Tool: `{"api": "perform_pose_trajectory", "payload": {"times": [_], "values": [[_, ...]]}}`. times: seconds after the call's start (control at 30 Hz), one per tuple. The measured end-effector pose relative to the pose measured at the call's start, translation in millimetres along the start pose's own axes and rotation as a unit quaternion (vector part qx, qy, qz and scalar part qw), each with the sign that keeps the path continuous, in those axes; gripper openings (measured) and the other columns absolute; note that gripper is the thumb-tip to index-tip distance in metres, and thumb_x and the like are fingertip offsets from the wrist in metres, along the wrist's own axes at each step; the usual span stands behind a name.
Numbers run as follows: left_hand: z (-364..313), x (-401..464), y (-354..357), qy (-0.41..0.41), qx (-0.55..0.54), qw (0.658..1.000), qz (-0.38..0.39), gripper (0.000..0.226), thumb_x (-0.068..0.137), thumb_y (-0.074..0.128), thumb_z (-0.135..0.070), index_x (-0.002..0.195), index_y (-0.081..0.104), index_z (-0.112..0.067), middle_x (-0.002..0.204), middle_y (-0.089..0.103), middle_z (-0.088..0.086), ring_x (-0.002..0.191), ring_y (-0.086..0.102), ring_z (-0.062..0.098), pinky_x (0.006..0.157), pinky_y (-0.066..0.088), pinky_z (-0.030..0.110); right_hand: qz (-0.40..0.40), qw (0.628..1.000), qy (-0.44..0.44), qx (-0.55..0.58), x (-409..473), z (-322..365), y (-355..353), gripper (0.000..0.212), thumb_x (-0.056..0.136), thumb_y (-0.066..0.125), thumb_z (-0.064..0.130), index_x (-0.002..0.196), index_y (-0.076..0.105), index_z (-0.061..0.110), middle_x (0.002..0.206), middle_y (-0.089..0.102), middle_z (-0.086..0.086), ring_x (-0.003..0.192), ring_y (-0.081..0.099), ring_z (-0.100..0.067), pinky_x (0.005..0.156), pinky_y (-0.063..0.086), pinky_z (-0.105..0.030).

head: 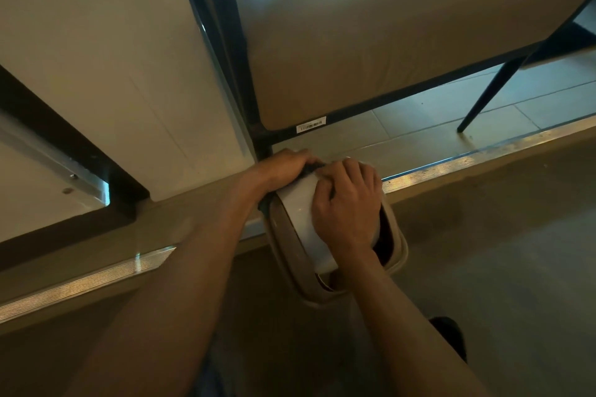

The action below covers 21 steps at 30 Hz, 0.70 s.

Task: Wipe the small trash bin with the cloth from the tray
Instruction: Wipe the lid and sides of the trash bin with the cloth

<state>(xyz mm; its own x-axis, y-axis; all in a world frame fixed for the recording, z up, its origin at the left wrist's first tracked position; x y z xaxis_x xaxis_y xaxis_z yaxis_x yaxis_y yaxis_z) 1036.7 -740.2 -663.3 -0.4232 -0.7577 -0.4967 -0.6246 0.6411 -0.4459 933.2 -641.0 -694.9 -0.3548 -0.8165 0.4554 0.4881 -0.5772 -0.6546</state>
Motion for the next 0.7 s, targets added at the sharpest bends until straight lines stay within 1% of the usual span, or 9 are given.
{"api": "perform_pose_trajectory", "payload": {"times": [0.07,0.17,0.2,0.27,0.37,0.47,0.57,0.63,0.7], "values": [[5.4,3.8,-3.4,-0.009,0.022,1.000,-0.011,0.043,0.106,0.034,-0.040,0.117,0.073,-0.027,0.124,0.068,0.001,0.111,0.062,0.019,0.106,0.046,0.040,-0.028,0.999,-0.007,0.018,-0.3,-0.7,1.5,0.022,0.095,0.046,0.021,0.092,0.067,0.014,0.100,0.063,-0.005,0.102,0.055,-0.026,0.098,0.044,-0.046],[-19.1,19.2,5.0,-0.008,0.007,1.000,0.019,0.052,0.107,0.028,-0.042,0.116,0.072,-0.017,0.109,0.070,0.006,0.090,0.061,0.015,0.091,0.047,0.033,-0.046,0.998,-0.014,0.037,-0.3,-1.4,2.7,0.021,0.093,0.048,0.016,0.091,0.068,0.011,0.101,0.066,-0.008,0.100,0.058,-0.028,0.093,0.046,-0.043],[-28.9,23.2,9.9,-0.005,-0.003,0.999,0.036,0.055,0.106,0.027,-0.045,0.110,0.075,-0.017,0.110,0.071,0.010,0.087,0.061,0.013,0.089,0.046,0.033,-0.051,0.998,-0.016,0.039,-0.8,-1.7,2.5,0.020,0.093,0.049,0.015,0.091,0.069,0.011,0.101,0.067,-0.008,0.100,0.059,-0.028,0.092,0.047,-0.043],[-35.2,25.1,15.6,0.005,-0.011,0.999,0.051,0.057,0.105,0.025,-0.048,0.111,0.077,-0.025,0.114,0.073,0.007,0.098,0.066,0.012,0.097,0.046,0.034,-0.061,0.997,-0.016,0.038,-0.8,-2.4,2.8,0.020,0.093,0.050,0.014,0.090,0.069,0.011,0.100,0.067,-0.007,0.099,0.060,-0.027,0.092,0.048,-0.043],[-26.6,16.2,11.9,0.038,-0.004,0.999,0.035,0.054,0.107,0.024,-0.043,0.118,0.074,-0.027,0.125,0.070,-0.002,0.117,0.062,0.014,0.111,0.041,0.038,-0.075,0.997,-0.014,0.031,-0.8,-4.9,6.0,0.017,0.091,0.056,0.009,0.089,0.072,0.012,0.099,0.068,-0.007,0.099,0.060,-0.027,0.094,0.047,-0.044],[-22.0,5.7,2.1,0.085,0.070,0.994,-0.013,0.042,0.107,0.031,-0.035,0.119,0.071,-0.032,0.134,0.064,-0.004,0.121,0.056,0.014,0.110,0.041,0.040,-0.089,0.995,-0.018,0.037,0.7,-6.7,6.9,0.015,0.089,0.060,0.005,0.089,0.073,0.013,0.098,0.068,-0.006,0.097,0.059,-0.027,0.094,0.045,-0.043],[-23.7,-3.0,-0.9,0.124,0.065,0.989,-0.040,0.033,0.102,0.042,-0.032,0.116,0.071,-0.036,0.133,0.065,-0.008,0.124,0.056,0.011,0.113,0.040,0.039,-0.090,0.994,-0.023,0.053,-0.6,-4.9,4.2,0.016,0.090,0.057,0.005,0.092,0.071,0.012,0.099,0.067,-0.006,0.098,0.058,-0.026,0.092,0.046,-0.042],[-26.1,-7.5,-0.8,0.148,0.058,0.986,-0.059,0.034,0.098,0.049,-0.021,0.124,0.070,-0.030,0.135,0.064,-0.009,0.127,0.055,0.009,0.115,0.039,0.035,-0.089,0.991,-0.005,0.098,-0.3,-3.5,0.5,0.017,0.092,0.054,0.006,0.098,0.069,0.012,0.100,0.066,-0.004,0.098,0.058,-0.021,0.086,0.050,-0.041],[-29.9,-14.0,-0.4,0.179,0.072,0.978,-0.077,0.039,0.097,0.052,-0.010,0.131,0.065,-0.027,0.139,0.058,-0.007,0.129,0.051,0.008,0.110,0.038,0.021,-0.102,0.977,0.048,0.183,2.7,-2.2,-5.3,0.022,0.093,0.050,0.008,0.109,0.064,0.013,0.105,0.064,-0.003,0.099,0.059,-0.016,0.083,0.052,-0.038]]}}
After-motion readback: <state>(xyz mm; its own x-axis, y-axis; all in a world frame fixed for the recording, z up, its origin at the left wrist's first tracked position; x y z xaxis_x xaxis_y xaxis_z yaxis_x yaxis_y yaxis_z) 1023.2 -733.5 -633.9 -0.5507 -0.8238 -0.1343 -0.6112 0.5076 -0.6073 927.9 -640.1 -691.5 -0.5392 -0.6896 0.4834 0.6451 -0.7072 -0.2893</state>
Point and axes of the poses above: each hand's wrist, its own x-axis towards the middle knuckle, its own y-axis out of the palm, z = x × y, the point moved 2 cm from there along x, towards the middle knuckle
